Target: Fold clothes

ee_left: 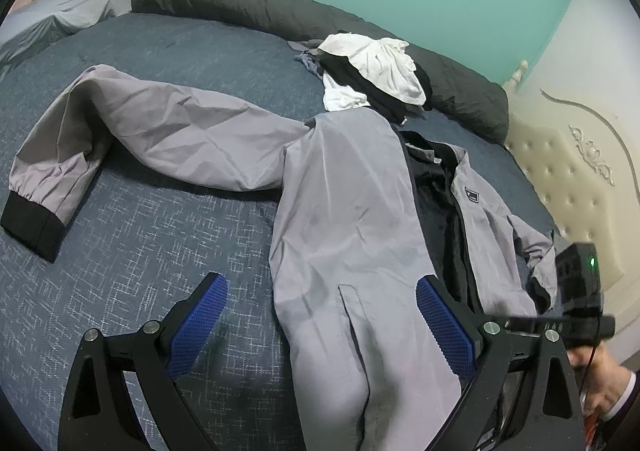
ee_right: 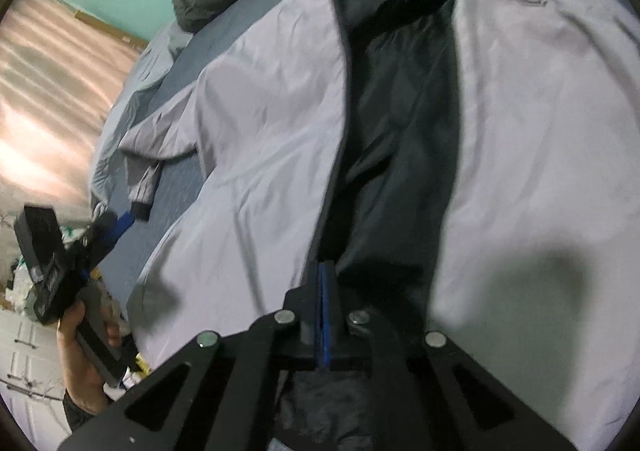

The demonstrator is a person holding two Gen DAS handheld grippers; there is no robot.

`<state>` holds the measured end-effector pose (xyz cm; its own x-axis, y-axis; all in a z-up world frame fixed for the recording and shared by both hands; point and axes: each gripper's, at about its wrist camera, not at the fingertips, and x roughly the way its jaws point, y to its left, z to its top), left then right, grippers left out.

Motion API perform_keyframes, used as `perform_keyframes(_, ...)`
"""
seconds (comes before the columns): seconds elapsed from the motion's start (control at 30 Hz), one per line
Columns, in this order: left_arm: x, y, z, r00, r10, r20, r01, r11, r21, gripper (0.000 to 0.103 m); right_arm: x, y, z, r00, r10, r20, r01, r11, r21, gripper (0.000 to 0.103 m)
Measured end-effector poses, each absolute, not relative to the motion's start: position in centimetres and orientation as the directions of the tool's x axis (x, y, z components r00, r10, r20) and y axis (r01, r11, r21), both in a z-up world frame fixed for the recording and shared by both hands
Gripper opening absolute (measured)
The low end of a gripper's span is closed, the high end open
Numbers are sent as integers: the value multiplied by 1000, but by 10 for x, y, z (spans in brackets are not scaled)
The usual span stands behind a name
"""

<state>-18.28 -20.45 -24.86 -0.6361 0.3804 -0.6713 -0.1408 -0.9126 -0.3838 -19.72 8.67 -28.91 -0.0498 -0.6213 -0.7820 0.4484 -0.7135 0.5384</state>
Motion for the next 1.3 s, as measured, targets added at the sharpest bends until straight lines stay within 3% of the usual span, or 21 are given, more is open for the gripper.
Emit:
perform_keyframes(0.17,-184,-205,-249,-637,381,-671,-139,-912,-386,98,-202,83,-292,46,-674,-737,446,-646,619,3)
perform_keyframes(0.23,-184,-206,-249,-639,380,-669,-137,-912,-388,98,-197,77,-298,76,-668,-740,448,-640,624,15)
perform_keyframes(0.27,-184,-207,-249,-640,380,-668,-136,-911,-389,98,-196,74,-300,82,-666,-741,448,-640,624,32)
perform_keyframes(0.3,-183,-207,-248,-641,381,-667,-136,-911,-390,98,-195,73,-303,83,-667,-740,446,-640,626,36)
perform_keyframes(0.5,-182,-211,-248,-644,383,-663,-134,-909,-395,98,-192,63,-317,84,-665,-742,438,-644,627,33)
perform_keyframes(0.53,-182,-212,-248,-643,384,-663,-133,-908,-397,98,-194,63,-315,72,-663,-745,444,-648,620,29)
perform_keyframes(0.57,-182,-212,-248,-643,386,-662,-133,-907,-400,98,-196,64,-312,61,-661,-748,449,-651,612,14)
perform_keyframes(0.67,-183,-212,-249,-641,388,-662,-135,-906,-400,98,-201,65,-305,26,-654,-756,464,-662,588,3)
perform_keyframes(0.97,-183,-214,-250,-643,389,-659,-133,-905,-404,98,-220,69,-286,-77,-626,-776,501,-697,513,2)
perform_keyframes(1.3,-184,-216,-256,-637,388,-666,-132,-906,-402,98,-250,86,-306,-140,-509,-850,441,-800,407,2)
